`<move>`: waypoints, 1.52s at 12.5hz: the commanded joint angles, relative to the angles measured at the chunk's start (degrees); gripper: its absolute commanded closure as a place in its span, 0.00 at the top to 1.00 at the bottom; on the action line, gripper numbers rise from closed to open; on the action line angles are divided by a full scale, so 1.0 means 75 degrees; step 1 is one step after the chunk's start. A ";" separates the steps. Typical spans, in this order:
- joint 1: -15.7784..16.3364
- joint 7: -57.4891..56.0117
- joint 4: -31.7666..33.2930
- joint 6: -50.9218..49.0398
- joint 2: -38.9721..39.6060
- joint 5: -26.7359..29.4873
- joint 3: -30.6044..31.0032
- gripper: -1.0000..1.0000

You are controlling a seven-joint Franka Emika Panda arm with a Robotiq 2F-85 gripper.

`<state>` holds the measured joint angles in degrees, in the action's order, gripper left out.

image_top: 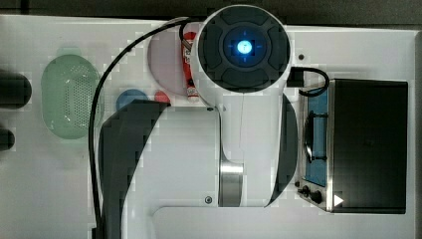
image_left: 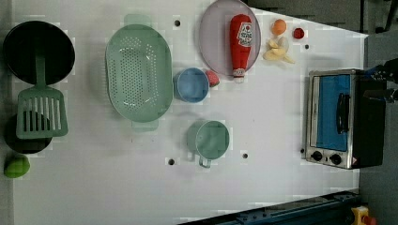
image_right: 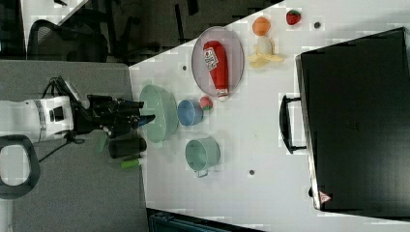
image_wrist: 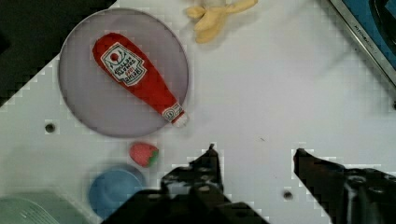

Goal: Pick ketchup from plate and place it on table.

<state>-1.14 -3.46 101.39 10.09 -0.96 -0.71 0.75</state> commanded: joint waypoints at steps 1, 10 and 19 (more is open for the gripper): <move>-0.0492 0.0505 -0.0319 -0.1493 -0.1056 0.0261 0.0206 0.80; -0.0427 0.0302 -0.0321 -0.0875 0.0076 0.0262 0.0366 1.00; -0.0284 -0.1476 -0.0361 0.1521 0.2655 0.0253 0.0674 1.00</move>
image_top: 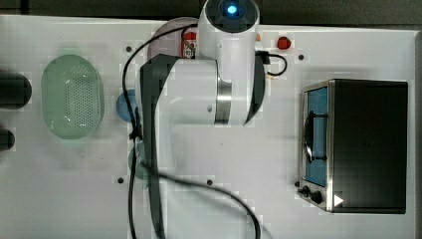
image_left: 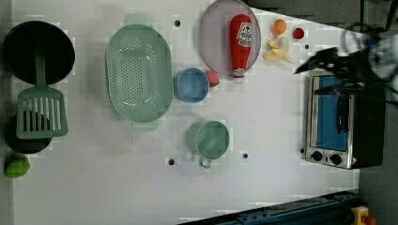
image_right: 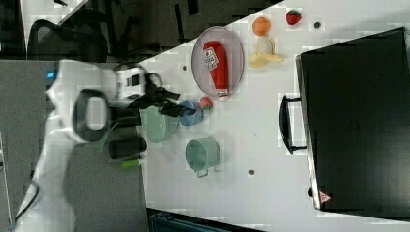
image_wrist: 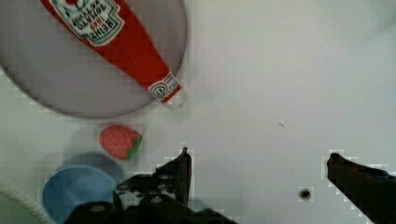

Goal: Pick ketchup from plate and place it on table.

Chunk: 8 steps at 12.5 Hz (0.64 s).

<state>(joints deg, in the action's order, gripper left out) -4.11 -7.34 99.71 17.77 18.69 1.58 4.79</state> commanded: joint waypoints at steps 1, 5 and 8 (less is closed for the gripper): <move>0.0153 -0.1472 -0.0146 0.0871 0.0343 -0.0059 0.0137 1.00; 0.0334 -0.3467 -0.0161 0.2682 0.1451 -0.0115 0.0137 1.00; 0.0489 -0.4164 -0.0167 0.3879 0.2090 -0.0175 0.0137 1.00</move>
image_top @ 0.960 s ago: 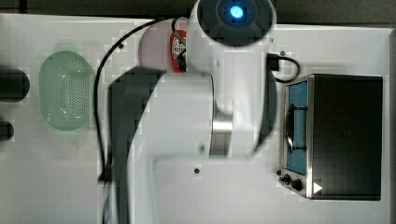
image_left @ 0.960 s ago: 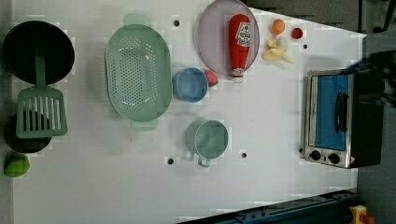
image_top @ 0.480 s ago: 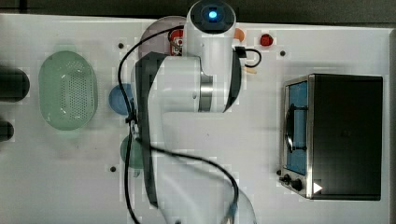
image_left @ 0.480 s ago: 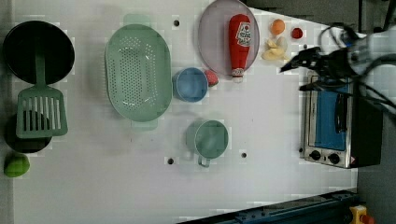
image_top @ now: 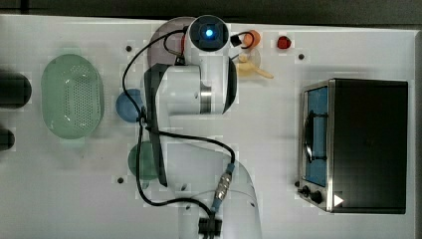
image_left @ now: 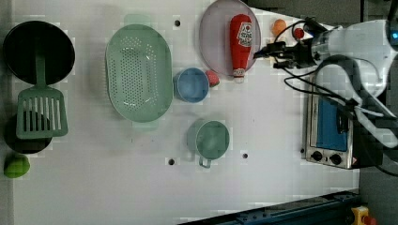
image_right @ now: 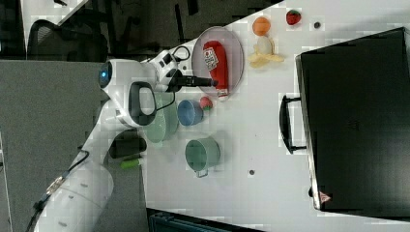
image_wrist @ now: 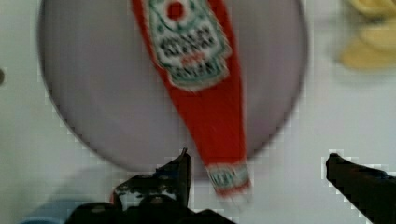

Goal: Pick ketchup from plate and place it on table.

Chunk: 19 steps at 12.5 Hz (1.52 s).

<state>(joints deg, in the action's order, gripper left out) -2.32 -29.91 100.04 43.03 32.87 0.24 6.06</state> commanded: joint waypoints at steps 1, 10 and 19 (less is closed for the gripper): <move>0.0284 -0.1186 -0.0214 0.0744 0.0379 -0.0065 -0.0034 1.00; 0.0323 -0.1183 -0.0429 0.1961 0.1449 -0.0690 -0.0090 1.00; 0.0312 -0.1013 -0.0608 0.2027 0.0959 -0.0629 -0.0080 0.60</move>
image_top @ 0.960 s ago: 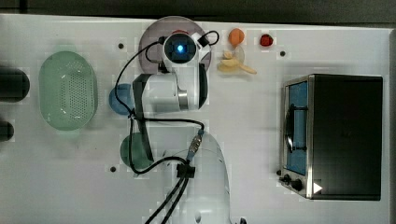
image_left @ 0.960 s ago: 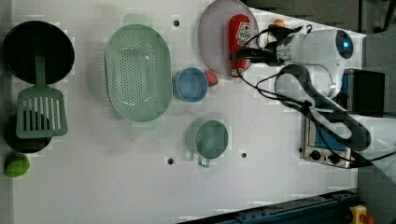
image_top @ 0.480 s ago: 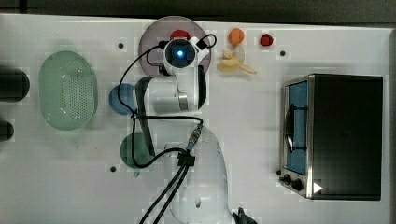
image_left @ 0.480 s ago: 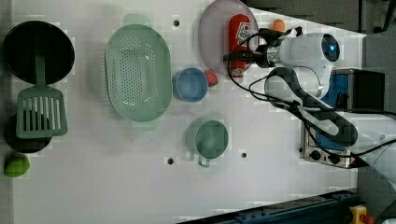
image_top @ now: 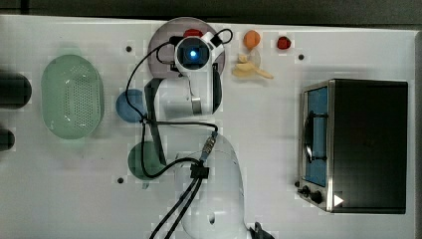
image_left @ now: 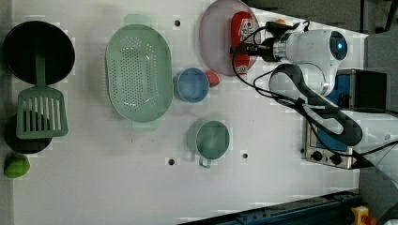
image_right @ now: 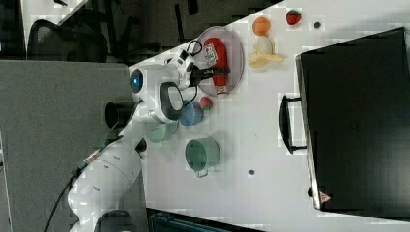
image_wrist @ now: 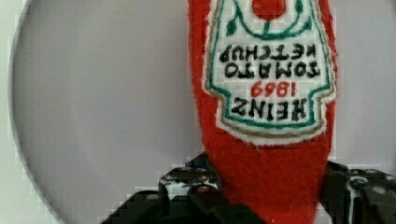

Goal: Pick ketchup from plate and place it on table.

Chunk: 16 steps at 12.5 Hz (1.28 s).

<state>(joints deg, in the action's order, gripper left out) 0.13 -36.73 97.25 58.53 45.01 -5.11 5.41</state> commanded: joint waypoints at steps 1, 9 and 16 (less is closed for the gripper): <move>-0.0025 -0.0101 -0.0232 -0.0180 -0.0896 0.0220 0.0008 0.60; -0.0298 -0.0100 -0.0142 -0.3740 -0.3510 0.1162 -0.0141 0.60; -0.0520 -0.0102 0.1768 -0.4944 -0.5600 0.1162 -0.0911 0.60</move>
<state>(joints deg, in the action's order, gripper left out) -1.64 -36.73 106.70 23.14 0.64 3.80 -0.84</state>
